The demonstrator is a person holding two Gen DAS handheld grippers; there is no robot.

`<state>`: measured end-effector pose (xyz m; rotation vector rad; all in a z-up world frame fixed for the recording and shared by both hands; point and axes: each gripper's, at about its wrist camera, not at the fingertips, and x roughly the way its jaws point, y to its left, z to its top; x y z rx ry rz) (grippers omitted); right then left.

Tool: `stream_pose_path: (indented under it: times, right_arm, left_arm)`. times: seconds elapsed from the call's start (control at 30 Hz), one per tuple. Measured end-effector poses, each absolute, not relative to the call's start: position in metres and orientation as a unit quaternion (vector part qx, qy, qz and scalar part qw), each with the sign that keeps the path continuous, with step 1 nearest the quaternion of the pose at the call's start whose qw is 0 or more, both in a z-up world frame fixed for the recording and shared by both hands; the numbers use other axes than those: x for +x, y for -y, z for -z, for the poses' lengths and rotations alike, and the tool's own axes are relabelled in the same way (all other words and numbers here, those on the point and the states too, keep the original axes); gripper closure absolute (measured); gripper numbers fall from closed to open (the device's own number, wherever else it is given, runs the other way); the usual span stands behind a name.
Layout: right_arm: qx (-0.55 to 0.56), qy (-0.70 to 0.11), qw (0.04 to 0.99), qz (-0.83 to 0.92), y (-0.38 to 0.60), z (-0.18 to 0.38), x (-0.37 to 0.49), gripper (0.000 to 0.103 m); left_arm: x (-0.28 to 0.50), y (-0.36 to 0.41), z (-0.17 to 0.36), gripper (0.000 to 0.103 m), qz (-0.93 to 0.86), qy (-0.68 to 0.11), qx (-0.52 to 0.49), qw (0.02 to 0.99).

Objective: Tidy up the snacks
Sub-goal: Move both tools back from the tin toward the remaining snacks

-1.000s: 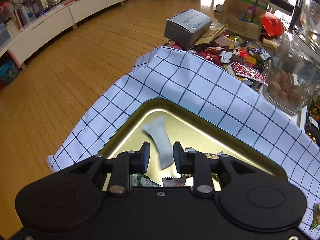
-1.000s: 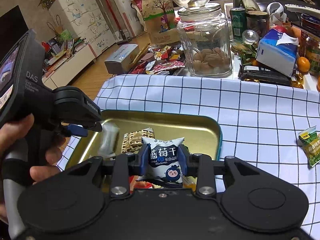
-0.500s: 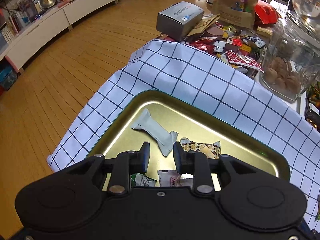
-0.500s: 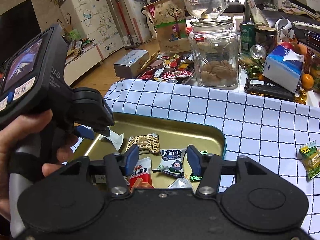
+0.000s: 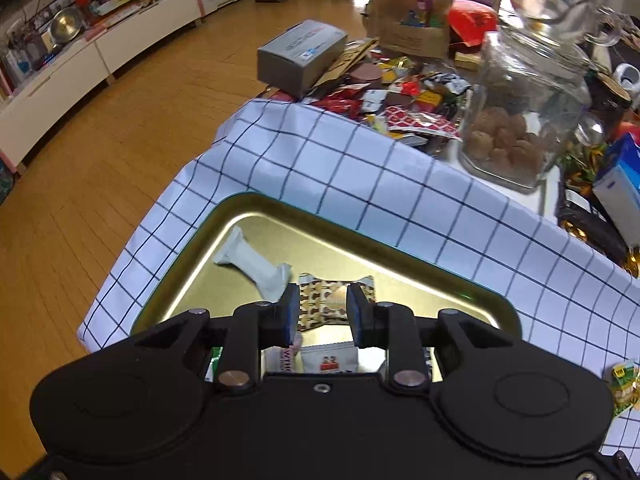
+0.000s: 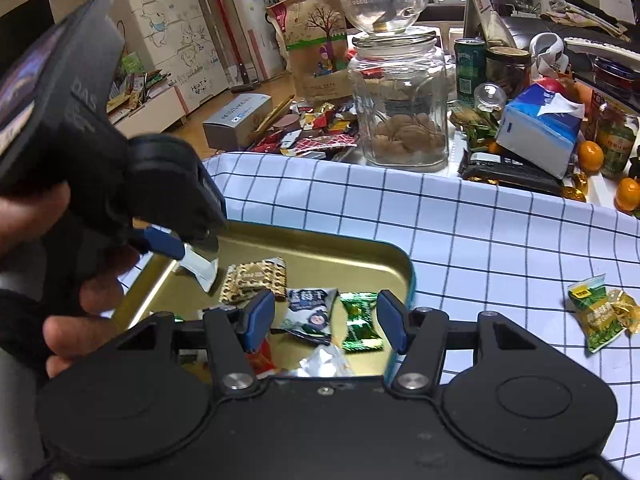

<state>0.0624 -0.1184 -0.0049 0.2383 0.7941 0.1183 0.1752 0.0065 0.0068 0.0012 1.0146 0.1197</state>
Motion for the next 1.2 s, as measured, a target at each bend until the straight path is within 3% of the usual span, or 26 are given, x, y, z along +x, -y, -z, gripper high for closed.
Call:
stream_pose_path:
  times: [0.83, 1.2]
  right_arm:
    - [0.157, -0.414, 0.890, 0.108, 0.252, 0.028, 0.012, 0.044]
    - [0.194, -0.431, 0.865, 0.169, 0.288, 0.043, 0.004, 0.052]
  left_arm:
    - [0.136, 0.127, 0.011, 0.067, 0.100, -0.534, 0.057, 0.837]
    - [0.121, 0.178, 0.028, 0.067, 0.138, -0.543, 0.131, 0.818]
